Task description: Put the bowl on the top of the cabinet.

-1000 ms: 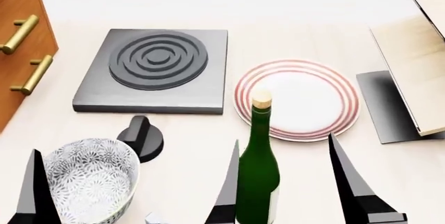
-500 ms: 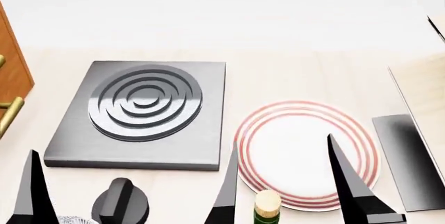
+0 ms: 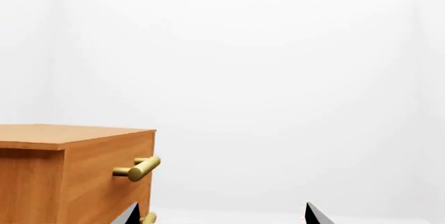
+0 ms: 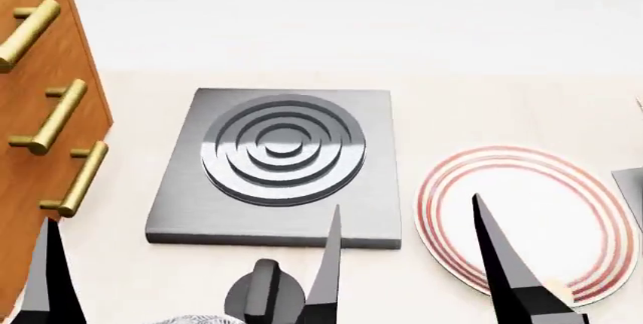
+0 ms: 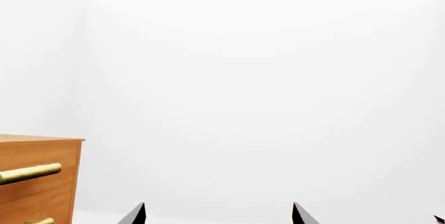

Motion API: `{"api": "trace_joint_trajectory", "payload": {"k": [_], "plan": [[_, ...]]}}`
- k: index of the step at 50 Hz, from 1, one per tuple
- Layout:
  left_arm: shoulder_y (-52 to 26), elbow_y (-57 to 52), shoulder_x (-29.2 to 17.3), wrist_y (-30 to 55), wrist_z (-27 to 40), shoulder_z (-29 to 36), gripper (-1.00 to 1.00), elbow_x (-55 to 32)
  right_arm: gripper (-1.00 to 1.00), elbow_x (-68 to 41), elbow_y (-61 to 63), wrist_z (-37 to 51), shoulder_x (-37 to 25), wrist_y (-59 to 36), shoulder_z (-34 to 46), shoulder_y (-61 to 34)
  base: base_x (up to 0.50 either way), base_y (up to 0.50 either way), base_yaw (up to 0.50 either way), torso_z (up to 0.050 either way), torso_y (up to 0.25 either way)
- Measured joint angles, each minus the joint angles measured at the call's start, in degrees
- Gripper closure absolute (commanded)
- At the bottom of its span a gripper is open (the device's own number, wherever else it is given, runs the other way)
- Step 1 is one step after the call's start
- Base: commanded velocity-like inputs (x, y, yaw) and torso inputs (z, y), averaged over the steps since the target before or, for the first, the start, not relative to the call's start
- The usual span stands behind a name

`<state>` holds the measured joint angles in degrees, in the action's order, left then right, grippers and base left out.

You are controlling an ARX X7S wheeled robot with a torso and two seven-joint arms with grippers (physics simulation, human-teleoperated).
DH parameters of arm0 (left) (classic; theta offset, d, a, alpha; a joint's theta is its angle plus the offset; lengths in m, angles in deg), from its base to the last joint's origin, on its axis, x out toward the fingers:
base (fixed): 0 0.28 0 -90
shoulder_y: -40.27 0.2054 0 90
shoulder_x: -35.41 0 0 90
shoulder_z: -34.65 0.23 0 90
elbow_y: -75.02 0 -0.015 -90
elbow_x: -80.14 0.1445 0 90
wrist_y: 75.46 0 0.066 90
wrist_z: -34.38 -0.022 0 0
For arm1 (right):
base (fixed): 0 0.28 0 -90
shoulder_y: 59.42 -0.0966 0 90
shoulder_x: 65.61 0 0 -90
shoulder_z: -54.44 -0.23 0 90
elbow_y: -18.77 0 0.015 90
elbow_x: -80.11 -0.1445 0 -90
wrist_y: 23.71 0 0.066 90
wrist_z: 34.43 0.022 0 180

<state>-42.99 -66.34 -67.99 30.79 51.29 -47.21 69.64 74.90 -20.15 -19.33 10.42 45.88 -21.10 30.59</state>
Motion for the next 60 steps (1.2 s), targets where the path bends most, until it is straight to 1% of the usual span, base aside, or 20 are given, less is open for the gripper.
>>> {"api": "trace_joint_trajectory", "payload": {"k": [10, 20, 60], "plan": [[-0.10, 0.00, -0.42, 0.04, 0.52, 0.19, -1.00, -0.15, -1.00, -0.59, -0.08, 0.35, -0.34, 0.51, 0.19, -0.01, 0.00, 0.44, 0.00, 0.000, 0.000], [-0.32, -0.18, -0.77, 0.46, 1.13, 0.27, -1.00, -0.49, -1.00, -1.83, -0.14, 0.71, -0.54, 1.46, -0.02, 0.12, 0.00, 0.02, 0.00, 0.004, 0.000], [-0.84, -0.63, -2.24, 1.59, 2.71, 0.56, -1.00, -2.99, -1.00, -3.42, -0.59, 1.93, -1.96, 2.69, 0.46, -0.06, 0.00, 0.00, 0.00, 0.050, -0.001]]}}
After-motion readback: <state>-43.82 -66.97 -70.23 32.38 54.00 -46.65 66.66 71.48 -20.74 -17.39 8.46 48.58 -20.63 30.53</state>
